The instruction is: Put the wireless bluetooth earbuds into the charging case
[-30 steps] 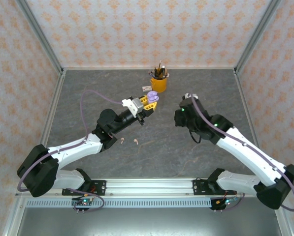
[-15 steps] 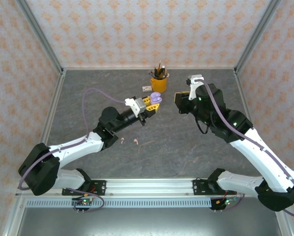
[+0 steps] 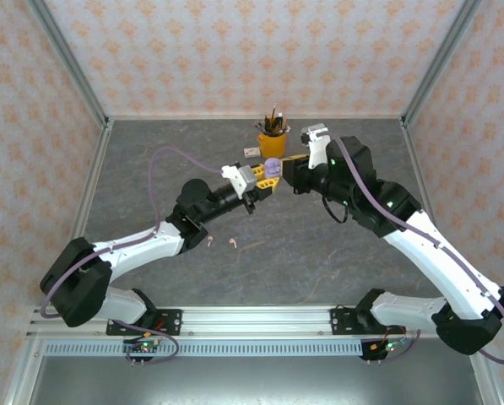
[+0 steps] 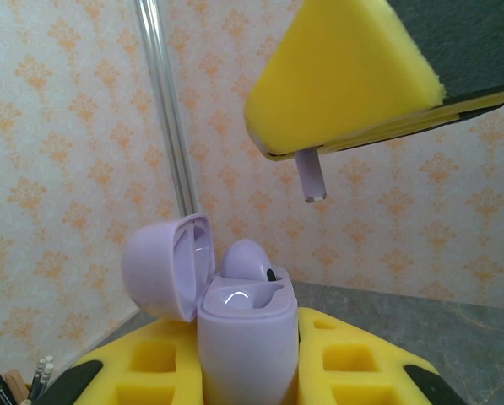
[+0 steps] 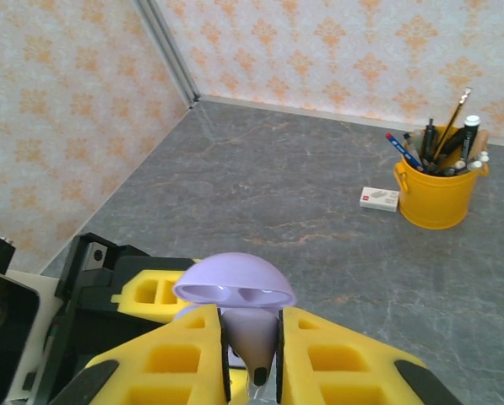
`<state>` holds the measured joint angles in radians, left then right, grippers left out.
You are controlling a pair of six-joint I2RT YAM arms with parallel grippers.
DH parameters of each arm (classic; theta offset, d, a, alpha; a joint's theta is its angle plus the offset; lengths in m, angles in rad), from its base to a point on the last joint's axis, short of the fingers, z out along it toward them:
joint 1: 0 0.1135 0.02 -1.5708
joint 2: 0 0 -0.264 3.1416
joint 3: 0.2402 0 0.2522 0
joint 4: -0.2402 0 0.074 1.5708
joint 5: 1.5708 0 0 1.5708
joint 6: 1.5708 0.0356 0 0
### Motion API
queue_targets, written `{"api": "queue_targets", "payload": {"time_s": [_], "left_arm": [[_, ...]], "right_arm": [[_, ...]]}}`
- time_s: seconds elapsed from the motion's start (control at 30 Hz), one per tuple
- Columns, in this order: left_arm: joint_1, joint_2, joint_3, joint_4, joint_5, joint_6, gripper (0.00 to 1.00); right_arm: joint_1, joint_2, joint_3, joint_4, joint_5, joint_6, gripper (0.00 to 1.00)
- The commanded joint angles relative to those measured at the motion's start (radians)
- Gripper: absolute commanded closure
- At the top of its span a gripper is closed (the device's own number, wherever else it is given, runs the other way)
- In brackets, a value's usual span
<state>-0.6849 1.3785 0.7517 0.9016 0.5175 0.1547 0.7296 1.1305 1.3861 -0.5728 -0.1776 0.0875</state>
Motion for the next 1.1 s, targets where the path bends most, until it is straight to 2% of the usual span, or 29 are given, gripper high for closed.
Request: {"api": "queue_targets", "payload": {"time_s": [0.0, 0.57, 1.07], "left_arm": [[-0.001, 0.006, 0.035, 0.046, 0.019, -0.015, 1.0], [-0.008, 0.019, 0.047, 0.056, 0.016, -0.017, 1.0], [-0.013, 0.007, 0.041, 0.061, 0.018, -0.02, 1.0]], "right_arm": [[0.001, 0.017, 0.017, 0.057, -0.042, -0.007, 0.81], [0.008, 0.048, 0.003, 0.071, -0.068, 0.004, 0.82], [0.008, 0.068, -0.056, 0.091, -0.009, -0.01, 0.82]]}}
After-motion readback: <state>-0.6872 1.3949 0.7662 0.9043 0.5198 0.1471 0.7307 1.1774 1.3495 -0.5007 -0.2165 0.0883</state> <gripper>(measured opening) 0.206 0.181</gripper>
